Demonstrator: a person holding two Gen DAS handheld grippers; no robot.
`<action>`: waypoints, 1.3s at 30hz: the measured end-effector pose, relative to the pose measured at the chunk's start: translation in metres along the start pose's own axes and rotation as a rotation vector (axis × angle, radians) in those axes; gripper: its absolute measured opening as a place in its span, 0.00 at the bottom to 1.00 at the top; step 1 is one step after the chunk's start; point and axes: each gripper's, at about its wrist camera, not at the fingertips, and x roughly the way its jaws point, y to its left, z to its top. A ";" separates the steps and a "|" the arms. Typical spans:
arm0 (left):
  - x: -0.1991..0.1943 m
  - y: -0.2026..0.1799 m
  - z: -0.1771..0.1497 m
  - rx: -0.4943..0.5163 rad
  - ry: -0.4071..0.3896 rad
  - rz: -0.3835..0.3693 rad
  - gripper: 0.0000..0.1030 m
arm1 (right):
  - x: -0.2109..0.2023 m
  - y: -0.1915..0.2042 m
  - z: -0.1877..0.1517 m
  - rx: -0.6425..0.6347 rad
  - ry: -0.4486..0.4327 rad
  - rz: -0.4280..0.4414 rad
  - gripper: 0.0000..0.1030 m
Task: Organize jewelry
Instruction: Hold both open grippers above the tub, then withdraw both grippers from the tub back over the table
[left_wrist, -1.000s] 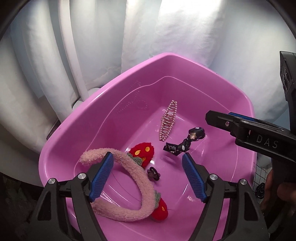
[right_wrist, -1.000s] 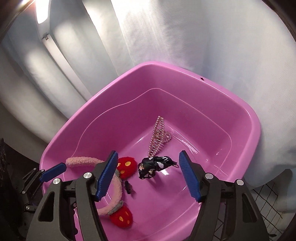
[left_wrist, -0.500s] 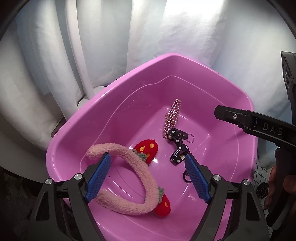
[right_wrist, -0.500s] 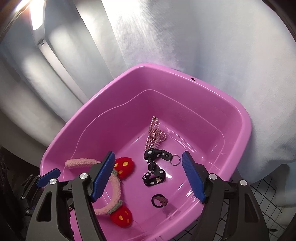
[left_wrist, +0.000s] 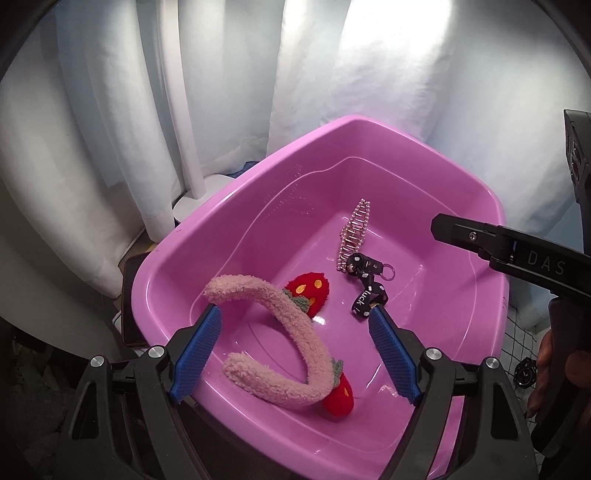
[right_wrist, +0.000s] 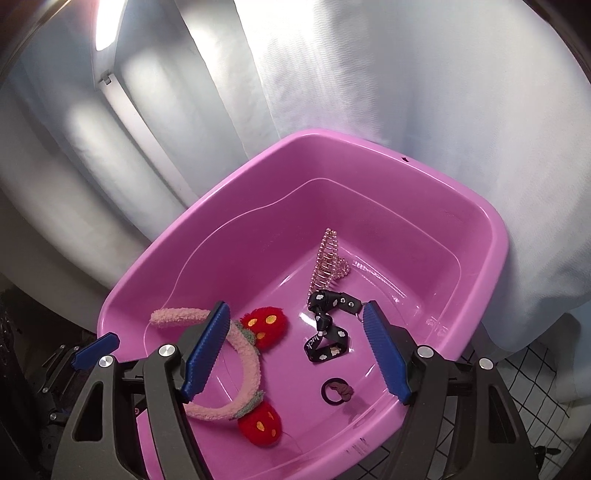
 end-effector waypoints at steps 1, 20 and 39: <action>-0.002 0.001 -0.001 -0.001 -0.003 0.004 0.78 | 0.000 0.002 -0.001 -0.001 -0.002 0.001 0.69; -0.039 -0.023 -0.033 -0.011 -0.038 0.033 0.78 | -0.066 -0.008 -0.063 -0.022 -0.069 -0.004 0.69; -0.079 -0.153 -0.130 0.123 -0.031 -0.076 0.86 | -0.189 -0.143 -0.234 0.157 -0.157 -0.117 0.69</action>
